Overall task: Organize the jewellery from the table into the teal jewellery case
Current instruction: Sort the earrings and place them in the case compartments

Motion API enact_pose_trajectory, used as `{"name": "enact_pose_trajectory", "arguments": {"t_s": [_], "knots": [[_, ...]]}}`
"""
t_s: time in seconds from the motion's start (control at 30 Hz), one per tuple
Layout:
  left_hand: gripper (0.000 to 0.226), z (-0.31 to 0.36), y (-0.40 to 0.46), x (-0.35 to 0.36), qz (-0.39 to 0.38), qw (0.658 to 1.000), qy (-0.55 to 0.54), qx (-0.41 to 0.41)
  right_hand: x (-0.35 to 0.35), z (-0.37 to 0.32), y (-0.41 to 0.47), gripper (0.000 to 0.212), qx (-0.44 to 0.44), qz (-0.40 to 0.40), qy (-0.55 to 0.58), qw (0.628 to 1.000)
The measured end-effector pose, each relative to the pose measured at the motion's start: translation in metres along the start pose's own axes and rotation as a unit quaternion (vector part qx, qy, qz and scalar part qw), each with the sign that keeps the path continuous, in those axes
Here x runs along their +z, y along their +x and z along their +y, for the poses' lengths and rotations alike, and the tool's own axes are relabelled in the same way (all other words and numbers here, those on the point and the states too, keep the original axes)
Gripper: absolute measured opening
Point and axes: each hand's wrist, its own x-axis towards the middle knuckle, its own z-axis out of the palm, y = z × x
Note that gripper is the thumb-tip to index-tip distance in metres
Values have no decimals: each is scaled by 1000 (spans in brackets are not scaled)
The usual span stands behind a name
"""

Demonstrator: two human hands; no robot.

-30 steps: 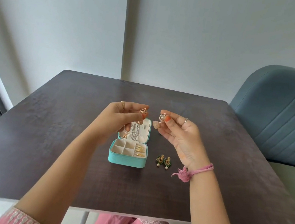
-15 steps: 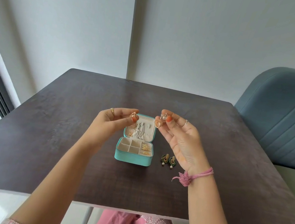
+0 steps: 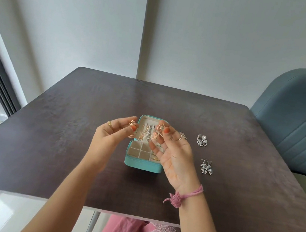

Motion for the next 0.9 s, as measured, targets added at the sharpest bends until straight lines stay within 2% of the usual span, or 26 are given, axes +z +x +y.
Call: {"name": "enact_pose_trajectory", "arguments": {"t_s": [0.17,0.33,0.6,0.73,0.9], "knots": [[24,-8,-10,-2,-1,1000,-10,-10,-10,4,-8,23,29,8,-67,997],[23,-12,-14,-7,-5,1000,21,-18,-20,13,-13,26,17,12,-69,997],[17,-18,-21,-16,-49,983,163,-73,-33,25,-14,51,-13,-6,-70,997],[13,-16,-23,-11,-61,961,250,-99,-35,27,-15,46,-20,-5,-64,998],[14,-12,-21,-3,-78,925,361,-88,-36,28,-15,35,-22,-4,-69,997]]}}
